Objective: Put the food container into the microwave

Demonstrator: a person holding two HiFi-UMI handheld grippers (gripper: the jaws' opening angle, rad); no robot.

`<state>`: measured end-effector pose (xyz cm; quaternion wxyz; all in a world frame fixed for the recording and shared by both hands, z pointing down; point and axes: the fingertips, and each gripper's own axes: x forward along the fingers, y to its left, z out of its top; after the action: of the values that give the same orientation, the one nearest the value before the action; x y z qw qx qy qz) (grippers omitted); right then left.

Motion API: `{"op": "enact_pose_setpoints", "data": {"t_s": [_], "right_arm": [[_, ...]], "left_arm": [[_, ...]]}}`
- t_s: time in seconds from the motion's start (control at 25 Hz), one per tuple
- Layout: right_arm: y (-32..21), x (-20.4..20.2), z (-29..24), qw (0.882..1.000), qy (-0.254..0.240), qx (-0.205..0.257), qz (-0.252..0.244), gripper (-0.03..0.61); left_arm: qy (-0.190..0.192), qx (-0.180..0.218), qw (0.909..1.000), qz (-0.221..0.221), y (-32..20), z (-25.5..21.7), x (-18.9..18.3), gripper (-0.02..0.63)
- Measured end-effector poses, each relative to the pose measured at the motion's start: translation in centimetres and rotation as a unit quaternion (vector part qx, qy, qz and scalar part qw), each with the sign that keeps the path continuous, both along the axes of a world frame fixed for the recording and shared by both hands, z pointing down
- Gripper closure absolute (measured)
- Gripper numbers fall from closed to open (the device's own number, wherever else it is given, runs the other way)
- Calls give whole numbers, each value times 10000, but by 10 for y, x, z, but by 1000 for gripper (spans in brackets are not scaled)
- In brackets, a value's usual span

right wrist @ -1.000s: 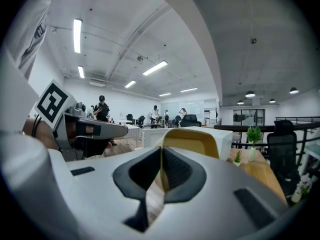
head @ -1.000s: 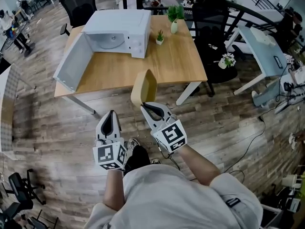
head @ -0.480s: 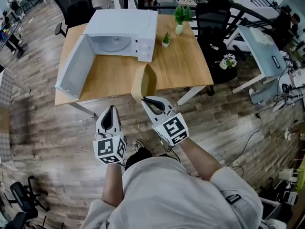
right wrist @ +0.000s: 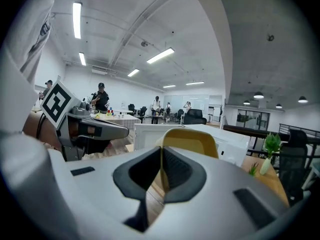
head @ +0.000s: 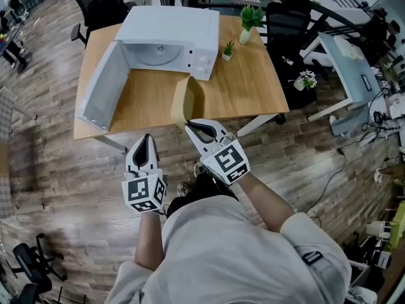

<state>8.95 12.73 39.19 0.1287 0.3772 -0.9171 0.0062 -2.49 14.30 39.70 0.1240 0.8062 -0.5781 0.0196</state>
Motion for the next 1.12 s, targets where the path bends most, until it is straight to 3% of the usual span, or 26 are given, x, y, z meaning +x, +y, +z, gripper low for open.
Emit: {"op": "enact_pose_setpoints", "data": {"t_s": [0.52, 1.12], "right_arm": [[-76, -35, 14, 9985, 65, -104, -533, 558], [-186, -66, 44, 9909, 274, -579, -1183, 558]], "left_arm": [[-174, -268, 9983, -488, -68, 23, -37, 601], [-322, -748, 9922, -945, -173, 50, -57, 601]]}}
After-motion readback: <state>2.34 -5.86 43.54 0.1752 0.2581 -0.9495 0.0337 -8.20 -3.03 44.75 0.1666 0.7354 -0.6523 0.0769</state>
